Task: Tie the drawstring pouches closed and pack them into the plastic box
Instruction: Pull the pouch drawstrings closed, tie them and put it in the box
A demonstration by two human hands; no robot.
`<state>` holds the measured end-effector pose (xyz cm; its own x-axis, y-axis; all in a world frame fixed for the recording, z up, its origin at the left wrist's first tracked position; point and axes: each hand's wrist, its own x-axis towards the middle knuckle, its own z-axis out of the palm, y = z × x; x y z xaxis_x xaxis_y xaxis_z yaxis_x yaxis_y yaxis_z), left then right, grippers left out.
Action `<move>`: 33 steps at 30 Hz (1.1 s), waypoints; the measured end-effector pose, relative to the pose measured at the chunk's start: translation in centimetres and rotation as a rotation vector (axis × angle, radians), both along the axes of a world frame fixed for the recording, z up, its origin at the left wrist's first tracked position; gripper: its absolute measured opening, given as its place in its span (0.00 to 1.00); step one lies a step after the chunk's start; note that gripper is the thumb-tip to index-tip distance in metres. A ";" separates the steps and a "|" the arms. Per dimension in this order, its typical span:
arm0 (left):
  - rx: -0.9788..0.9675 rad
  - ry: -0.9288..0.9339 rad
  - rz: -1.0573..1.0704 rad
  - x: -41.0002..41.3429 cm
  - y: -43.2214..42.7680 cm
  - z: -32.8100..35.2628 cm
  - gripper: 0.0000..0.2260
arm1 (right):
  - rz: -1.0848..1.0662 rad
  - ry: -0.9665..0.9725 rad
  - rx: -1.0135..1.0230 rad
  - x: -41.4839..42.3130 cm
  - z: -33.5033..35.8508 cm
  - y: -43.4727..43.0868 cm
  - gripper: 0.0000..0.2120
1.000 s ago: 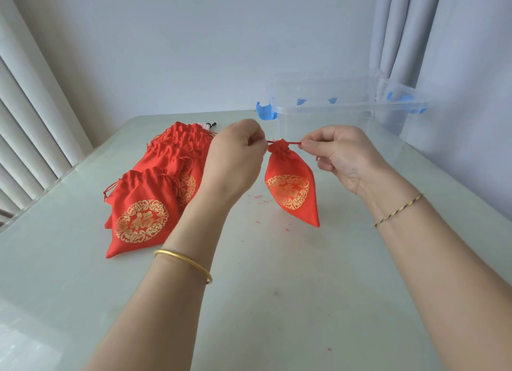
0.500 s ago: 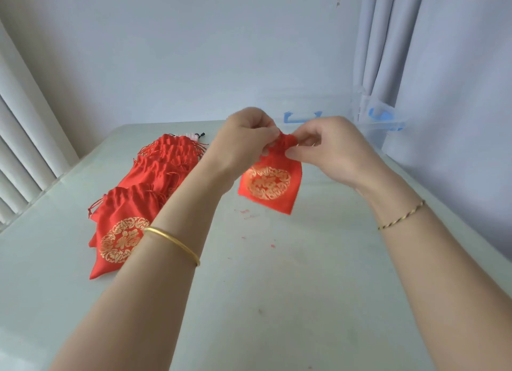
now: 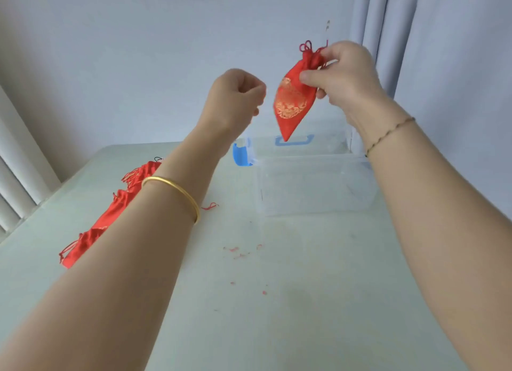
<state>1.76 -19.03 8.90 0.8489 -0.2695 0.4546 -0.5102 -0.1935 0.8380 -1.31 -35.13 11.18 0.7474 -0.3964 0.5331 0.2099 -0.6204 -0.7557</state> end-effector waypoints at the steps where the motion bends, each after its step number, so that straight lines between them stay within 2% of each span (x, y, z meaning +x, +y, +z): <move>1: 0.044 -0.002 0.027 0.7 0.0 -0.6 0.05 | -0.035 0.015 -0.056 1.2 -0.2 -0.4 0.09; 5: 0.244 0.022 0.100 3.4 -0.4 -3.5 0.09 | -0.073 0.401 -0.415 6.3 -3.2 -0.2 0.03; 7: 0.309 0.032 0.118 4.2 -0.8 -4.4 0.11 | -0.071 0.562 -0.483 8.1 -4.9 0.6 0.07; 11: 0.332 0.021 0.141 5.4 -1.2 -5.5 0.13 | -0.051 0.724 -0.434 11.0 -6.9 1.6 0.10; 17: 0.292 0.050 0.168 6.8 -0.6 -6.7 0.15 | 0.187 0.968 -0.142 11.9 -7.6 1.9 0.07; 19: 0.274 0.064 0.173 6.9 -0.4 -6.9 0.14 | 0.217 0.968 -0.031 11.9 -7.5 1.6 0.11; 21: 0.262 0.077 0.177 6.9 -0.3 -7.1 0.14 | 0.227 0.986 -0.027 11.6 -7.3 1.4 0.14; 23: 0.253 0.090 0.180 6.9 -0.2 -7.2 0.14 | 0.157 1.006 -0.172 11.4 -7.2 1.4 0.12; 26: 0.250 0.093 0.187 6.9 -0.1 -7.2 0.14 | 0.074 1.070 -0.338 10.6 -6.7 1.8 0.03; 28: 0.246 0.090 0.194 6.9 0.0 -7.3 0.14 | 0.049 1.095 -0.362 10.4 -6.6 1.8 0.08; 31: 0.242 0.076 0.218 6.7 0.3 -7.2 0.14 | -0.035 0.983 -0.308 10.2 -6.8 1.3 0.04; 33: 0.250 0.059 0.250 6.4 0.8 -7.2 0.13 | -0.135 0.816 -0.365 9.8 -6.2 1.5 0.11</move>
<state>8.19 -18.21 1.71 0.9256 -0.1467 0.3488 -0.3730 -0.5090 0.7757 8.48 -33.67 4.94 0.9078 -0.4182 -0.0323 -0.3967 -0.8311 -0.3897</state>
